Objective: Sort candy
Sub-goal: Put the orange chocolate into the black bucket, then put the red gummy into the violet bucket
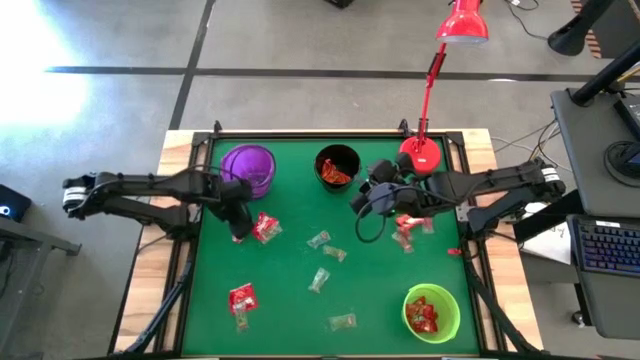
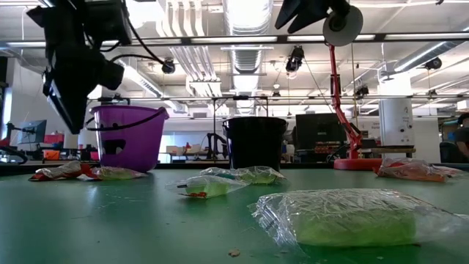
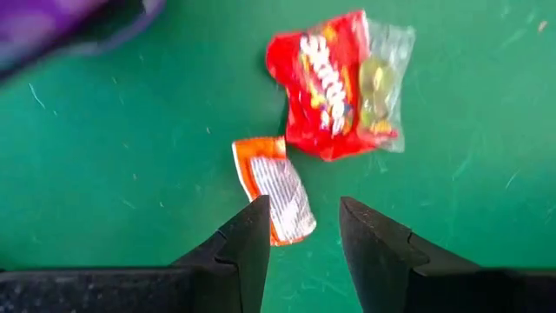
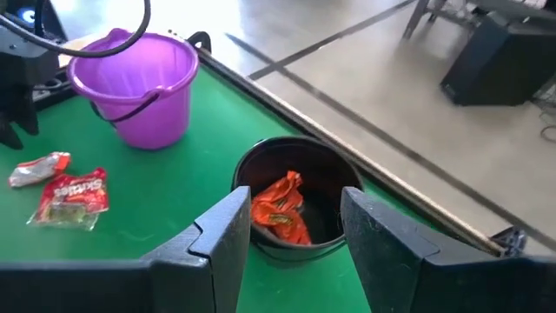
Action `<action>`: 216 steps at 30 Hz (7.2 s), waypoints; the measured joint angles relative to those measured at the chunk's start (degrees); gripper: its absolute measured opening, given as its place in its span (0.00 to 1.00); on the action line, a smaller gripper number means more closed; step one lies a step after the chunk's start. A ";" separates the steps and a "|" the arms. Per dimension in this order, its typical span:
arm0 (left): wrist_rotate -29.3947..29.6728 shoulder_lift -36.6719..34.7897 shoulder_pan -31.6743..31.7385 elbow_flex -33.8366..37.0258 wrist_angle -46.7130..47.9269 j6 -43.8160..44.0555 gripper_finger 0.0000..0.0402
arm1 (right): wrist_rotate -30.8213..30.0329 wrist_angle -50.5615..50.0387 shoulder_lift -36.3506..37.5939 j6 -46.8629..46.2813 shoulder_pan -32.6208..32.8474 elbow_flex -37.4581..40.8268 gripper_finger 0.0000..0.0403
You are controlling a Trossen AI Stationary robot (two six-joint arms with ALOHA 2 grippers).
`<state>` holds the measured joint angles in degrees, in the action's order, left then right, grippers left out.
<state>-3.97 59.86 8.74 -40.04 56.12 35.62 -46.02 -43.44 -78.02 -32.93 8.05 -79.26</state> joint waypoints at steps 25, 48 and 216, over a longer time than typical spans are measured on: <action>3.48 0.04 -6.83 12.56 -11.26 13.75 0.30 | 7.10 0.94 0.00 -0.04 -0.96 -0.28 0.42; -2.15 0.04 -11.78 10.93 -15.12 7.99 0.01 | 7.08 1.99 0.02 -0.04 -0.96 -0.28 0.42; -8.52 9.42 -5.06 -34.06 2.38 -36.31 0.21 | 44.17 -15.85 -14.09 -39.82 -0.20 26.18 0.04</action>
<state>-12.49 69.28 3.68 -74.11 58.50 -0.69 -1.85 -59.29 -92.11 -72.75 7.86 -53.08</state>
